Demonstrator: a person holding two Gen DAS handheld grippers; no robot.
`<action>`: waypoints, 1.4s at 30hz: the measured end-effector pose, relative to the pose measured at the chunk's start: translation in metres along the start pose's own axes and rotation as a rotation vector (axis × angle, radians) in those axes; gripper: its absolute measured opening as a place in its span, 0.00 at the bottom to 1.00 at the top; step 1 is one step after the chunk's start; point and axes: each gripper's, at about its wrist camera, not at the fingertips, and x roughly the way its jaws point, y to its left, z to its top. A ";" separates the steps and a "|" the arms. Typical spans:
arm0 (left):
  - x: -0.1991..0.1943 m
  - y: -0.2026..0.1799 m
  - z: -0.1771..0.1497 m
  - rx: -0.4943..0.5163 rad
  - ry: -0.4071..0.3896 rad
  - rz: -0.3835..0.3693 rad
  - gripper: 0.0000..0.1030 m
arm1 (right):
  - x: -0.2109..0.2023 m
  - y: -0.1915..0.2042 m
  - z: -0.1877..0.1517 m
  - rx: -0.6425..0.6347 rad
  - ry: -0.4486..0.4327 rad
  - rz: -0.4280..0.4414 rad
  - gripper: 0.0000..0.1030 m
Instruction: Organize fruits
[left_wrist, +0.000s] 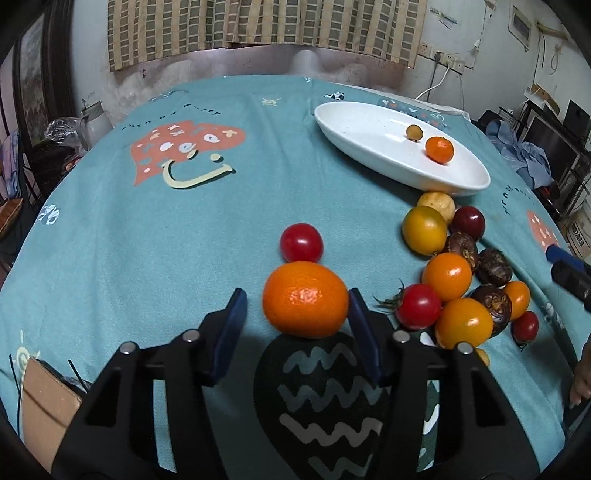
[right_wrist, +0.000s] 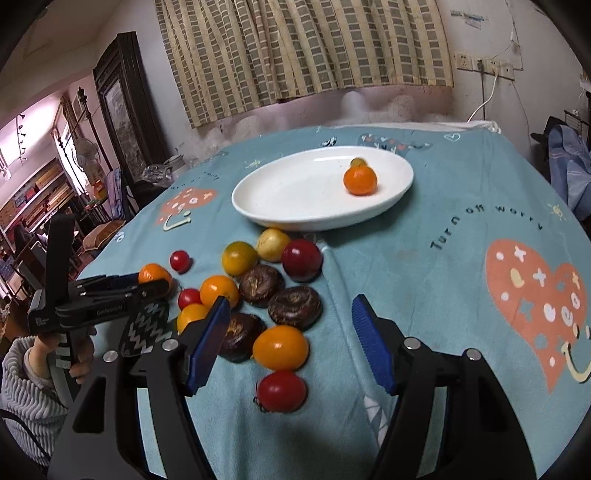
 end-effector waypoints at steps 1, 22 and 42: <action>0.000 -0.001 -0.001 0.004 0.001 -0.007 0.46 | 0.001 0.001 -0.003 -0.003 0.012 0.006 0.67; 0.002 -0.010 -0.002 0.042 -0.007 0.011 0.45 | 0.038 0.007 -0.019 -0.029 0.170 0.030 0.39; 0.021 -0.075 0.107 0.081 -0.093 -0.093 0.44 | 0.046 -0.032 0.094 0.100 -0.052 -0.017 0.39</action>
